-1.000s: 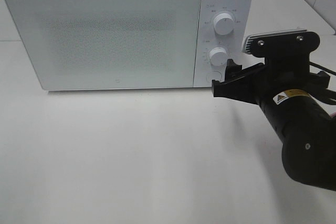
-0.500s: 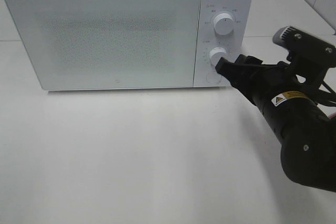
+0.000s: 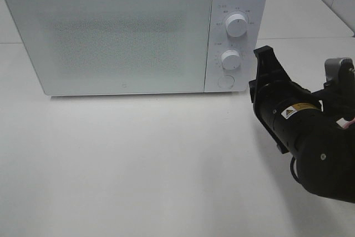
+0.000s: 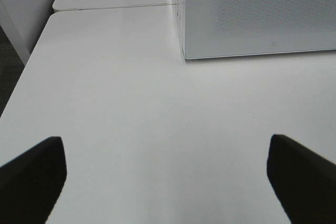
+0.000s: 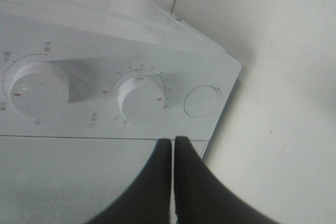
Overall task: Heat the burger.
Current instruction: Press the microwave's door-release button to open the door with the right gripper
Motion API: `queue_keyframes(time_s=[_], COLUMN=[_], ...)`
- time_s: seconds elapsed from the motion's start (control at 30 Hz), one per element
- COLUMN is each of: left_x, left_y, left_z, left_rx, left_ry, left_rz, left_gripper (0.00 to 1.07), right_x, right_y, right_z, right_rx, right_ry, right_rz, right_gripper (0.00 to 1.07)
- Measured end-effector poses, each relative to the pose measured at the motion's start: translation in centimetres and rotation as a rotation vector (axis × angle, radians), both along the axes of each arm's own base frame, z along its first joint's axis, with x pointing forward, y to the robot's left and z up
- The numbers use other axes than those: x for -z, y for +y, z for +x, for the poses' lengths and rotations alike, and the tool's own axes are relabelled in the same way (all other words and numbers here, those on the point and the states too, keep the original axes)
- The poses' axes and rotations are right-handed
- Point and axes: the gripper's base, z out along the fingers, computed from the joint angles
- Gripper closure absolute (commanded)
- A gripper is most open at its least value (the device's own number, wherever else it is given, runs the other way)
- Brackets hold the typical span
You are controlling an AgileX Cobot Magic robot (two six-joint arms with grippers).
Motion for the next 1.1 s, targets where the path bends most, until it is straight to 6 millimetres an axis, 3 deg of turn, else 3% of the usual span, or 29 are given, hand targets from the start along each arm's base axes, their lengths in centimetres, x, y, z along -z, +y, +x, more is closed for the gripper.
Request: queue_keyframes(time_s=[0.07, 0.47, 0.9, 0.97, 1.1], left_x=[0.0, 0.0, 0.0, 0.0, 0.0], left_y=[0.0, 0.0, 0.0, 0.0, 0.0], left_z=[0.0, 0.0, 0.0, 0.0, 0.0], left_rx=[0.0, 0.0, 0.0, 0.0, 0.0], left_ry=[0.0, 0.0, 0.0, 0.0, 0.0], left_rz=[0.0, 0.0, 0.0, 0.0, 0.0], left_gripper=[0.1, 0.1, 0.1, 0.1, 0.1], right_x=[0.4, 0.8, 0.7, 2.1, 2.9], right_y=[0.2, 0.2, -0.6, 0.2, 0.5], right_z=[-0.1, 0.0, 3.1, 3.7, 4.2], right_rx=[-0.003, -0.001, 0.025, 0.007, 0.005], right_ry=[0.046, 0.109, 0.125, 0.156, 0.17], right_rz=[0.087, 0.151, 0.237, 0.269, 0.279], right_gripper=[1.07, 1.07, 1.07, 1.07, 1.07])
